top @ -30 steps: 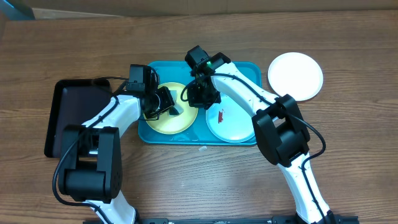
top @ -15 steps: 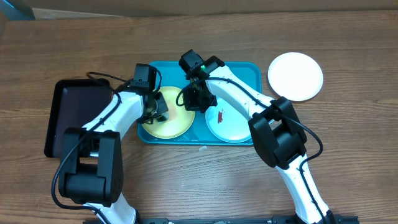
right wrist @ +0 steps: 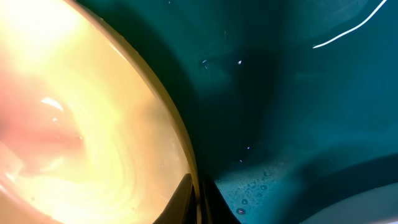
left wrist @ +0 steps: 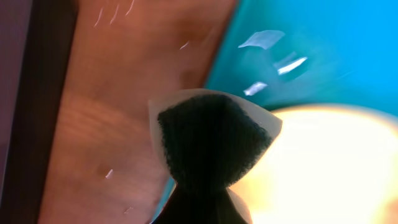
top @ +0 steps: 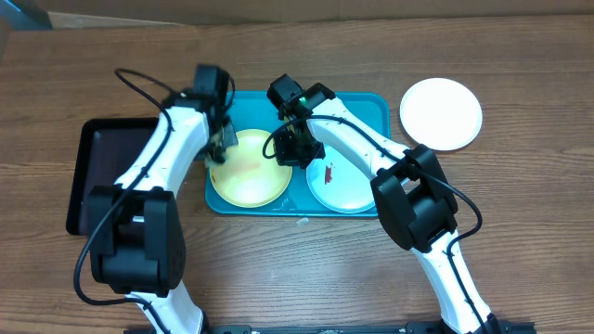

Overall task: Clean dirty plates on tray and stack at the side
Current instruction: 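Scrub the yellow plate with the sponge while the right gripper holds it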

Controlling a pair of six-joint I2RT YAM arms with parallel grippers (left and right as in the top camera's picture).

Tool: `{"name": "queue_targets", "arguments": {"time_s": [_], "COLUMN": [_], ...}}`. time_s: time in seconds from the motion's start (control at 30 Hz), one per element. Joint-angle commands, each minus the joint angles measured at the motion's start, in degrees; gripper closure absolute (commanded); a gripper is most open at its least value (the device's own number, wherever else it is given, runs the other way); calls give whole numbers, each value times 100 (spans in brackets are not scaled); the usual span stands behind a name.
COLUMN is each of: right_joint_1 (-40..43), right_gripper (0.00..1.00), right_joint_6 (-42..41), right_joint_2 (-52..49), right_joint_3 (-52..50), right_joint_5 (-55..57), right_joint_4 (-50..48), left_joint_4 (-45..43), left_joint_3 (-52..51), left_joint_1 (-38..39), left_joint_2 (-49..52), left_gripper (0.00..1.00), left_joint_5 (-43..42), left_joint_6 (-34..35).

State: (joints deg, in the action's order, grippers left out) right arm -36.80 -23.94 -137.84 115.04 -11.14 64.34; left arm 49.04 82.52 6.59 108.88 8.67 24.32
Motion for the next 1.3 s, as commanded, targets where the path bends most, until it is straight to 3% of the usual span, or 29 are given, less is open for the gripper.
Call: {"name": "queue_targets", "arguments": {"time_s": [0.0,0.33,0.5,0.63,0.83,0.97,1.13,1.27], "right_joint_1": [22,22,22,22,68,114,153,151], "right_gripper": [96,96,96,96,96,96,96,96], "right_joint_6": [-13,-33,-33,-33,-33,-33,-31,-31], "right_joint_2": [17,17,17,17,17,17,17,17], "right_joint_3": [-2,-2,-2,-2,-2,-2,-2,-2], "right_joint_5": [358,356,358,361,361,358,361,358], "right_joint_4": [26,-17,-13,-13,-15,-13,39,52], "left_joint_4": [-92,-481,-339,61,1147,1576,1836,1613], "left_joint_3": [249,-479,-507,-492,-35,393,1121,1436], "left_joint_1": [-24,85,81,52,9,9,9,11], "left_joint_2": [-13,649,1200,1231,1016,898,863,863], "left_gripper": [96,96,96,96,96,96,96,96], "left_joint_5": [-1615,-2815,-2837,-1602,905,1650,1261,-208], "left_joint_6": [-501,-291,-341,-352,-96,15,11,-240]}}
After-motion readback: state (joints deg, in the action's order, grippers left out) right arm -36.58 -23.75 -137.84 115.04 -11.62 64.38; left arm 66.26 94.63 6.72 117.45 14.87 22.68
